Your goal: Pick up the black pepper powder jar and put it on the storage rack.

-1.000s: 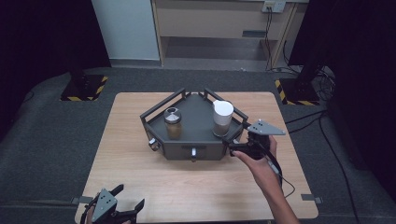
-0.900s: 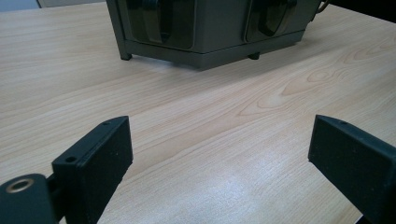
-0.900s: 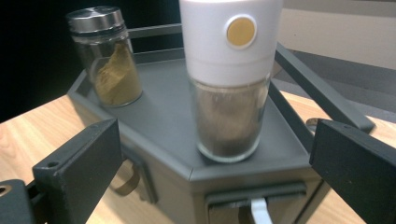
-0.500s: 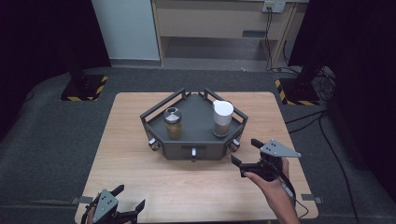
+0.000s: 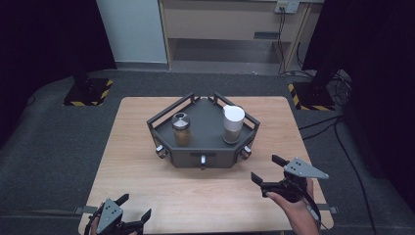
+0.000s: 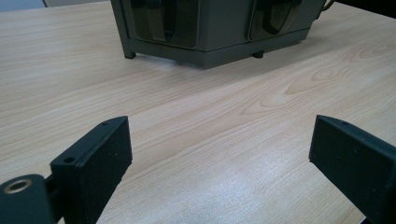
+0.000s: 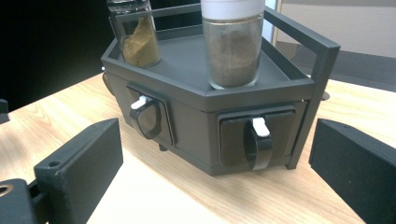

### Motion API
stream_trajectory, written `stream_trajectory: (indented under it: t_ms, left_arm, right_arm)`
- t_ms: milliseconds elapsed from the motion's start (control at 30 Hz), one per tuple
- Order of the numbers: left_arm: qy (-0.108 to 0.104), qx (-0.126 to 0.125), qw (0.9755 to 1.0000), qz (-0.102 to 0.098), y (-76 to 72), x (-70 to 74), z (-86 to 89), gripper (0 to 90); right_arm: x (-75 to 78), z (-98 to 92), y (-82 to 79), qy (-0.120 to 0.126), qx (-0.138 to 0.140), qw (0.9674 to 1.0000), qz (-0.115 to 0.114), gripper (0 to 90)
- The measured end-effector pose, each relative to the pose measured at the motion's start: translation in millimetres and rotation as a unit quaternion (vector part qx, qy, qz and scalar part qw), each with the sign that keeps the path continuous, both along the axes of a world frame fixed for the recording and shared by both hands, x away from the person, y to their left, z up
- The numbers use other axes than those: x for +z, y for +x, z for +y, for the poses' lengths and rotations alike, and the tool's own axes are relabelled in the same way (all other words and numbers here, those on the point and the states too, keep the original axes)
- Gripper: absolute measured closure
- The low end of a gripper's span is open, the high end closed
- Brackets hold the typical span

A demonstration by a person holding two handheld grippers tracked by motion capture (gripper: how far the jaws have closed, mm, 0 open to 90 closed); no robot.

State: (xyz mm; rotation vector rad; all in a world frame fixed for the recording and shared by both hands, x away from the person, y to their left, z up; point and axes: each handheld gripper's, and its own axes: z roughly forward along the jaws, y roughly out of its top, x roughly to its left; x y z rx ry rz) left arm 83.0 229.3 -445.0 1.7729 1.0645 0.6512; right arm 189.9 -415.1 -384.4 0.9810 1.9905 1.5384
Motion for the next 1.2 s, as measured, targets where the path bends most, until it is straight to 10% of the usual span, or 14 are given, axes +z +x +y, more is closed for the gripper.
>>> stream_trajectory:
  t_ms: [1200]
  left_arm:
    - [-0.004, 0.007, 1.0000, -0.001, -1.7, 0.0, 2.9, 4.6]
  right_arm:
    - [-26.0, -19.6, -35.3, -0.010, -0.018, 0.9997, 0.011, 3.4]
